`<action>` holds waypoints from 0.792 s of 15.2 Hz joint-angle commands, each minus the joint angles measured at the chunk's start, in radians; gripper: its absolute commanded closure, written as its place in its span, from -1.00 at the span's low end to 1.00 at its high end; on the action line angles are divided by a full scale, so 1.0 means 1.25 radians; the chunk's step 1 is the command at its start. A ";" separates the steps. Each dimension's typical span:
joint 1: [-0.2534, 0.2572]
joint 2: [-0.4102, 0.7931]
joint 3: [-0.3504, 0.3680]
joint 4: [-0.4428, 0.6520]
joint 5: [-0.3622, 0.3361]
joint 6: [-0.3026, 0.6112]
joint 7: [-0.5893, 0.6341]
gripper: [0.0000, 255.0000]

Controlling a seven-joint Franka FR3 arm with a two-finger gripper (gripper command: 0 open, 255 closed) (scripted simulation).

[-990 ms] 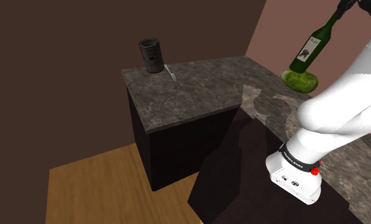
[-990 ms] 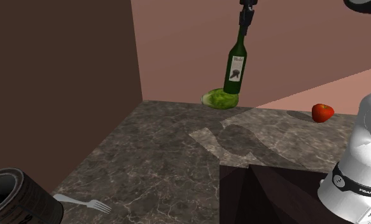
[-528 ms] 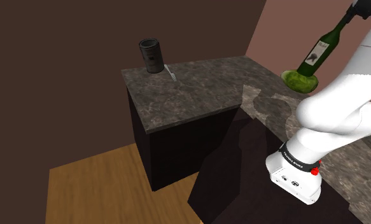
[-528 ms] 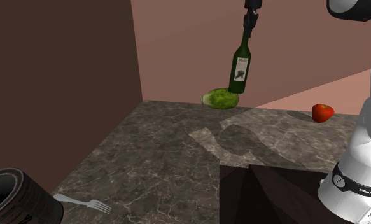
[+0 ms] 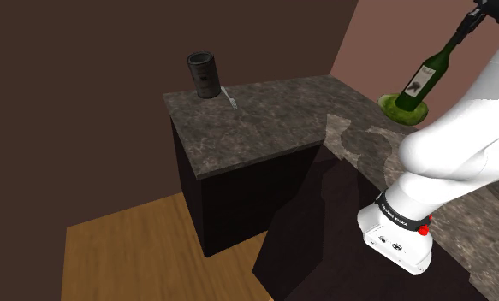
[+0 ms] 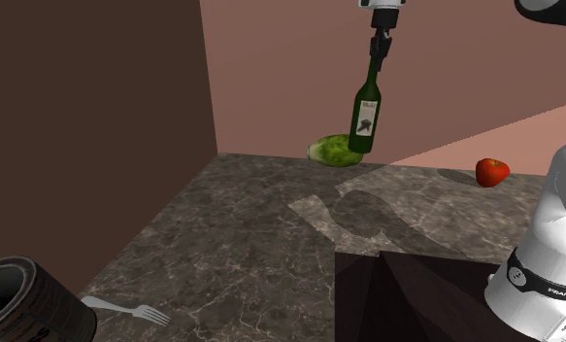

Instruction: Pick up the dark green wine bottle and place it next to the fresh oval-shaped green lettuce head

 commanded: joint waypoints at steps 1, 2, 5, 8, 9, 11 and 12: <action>0.006 -0.010 0.002 -0.035 -0.006 0.028 0.003 1.00; 0.008 -0.014 0.003 -0.050 -0.008 0.040 0.004 1.00; 0.013 -0.024 0.004 -0.094 -0.014 0.076 0.006 1.00; 0.017 -0.031 0.006 -0.135 -0.019 0.110 0.007 1.00; 0.018 -0.033 0.006 -0.147 -0.020 0.122 0.007 1.00; 0.020 -0.036 0.007 -0.172 -0.021 0.144 0.008 1.00; 0.021 -0.037 0.007 -0.184 -0.022 0.155 0.007 1.00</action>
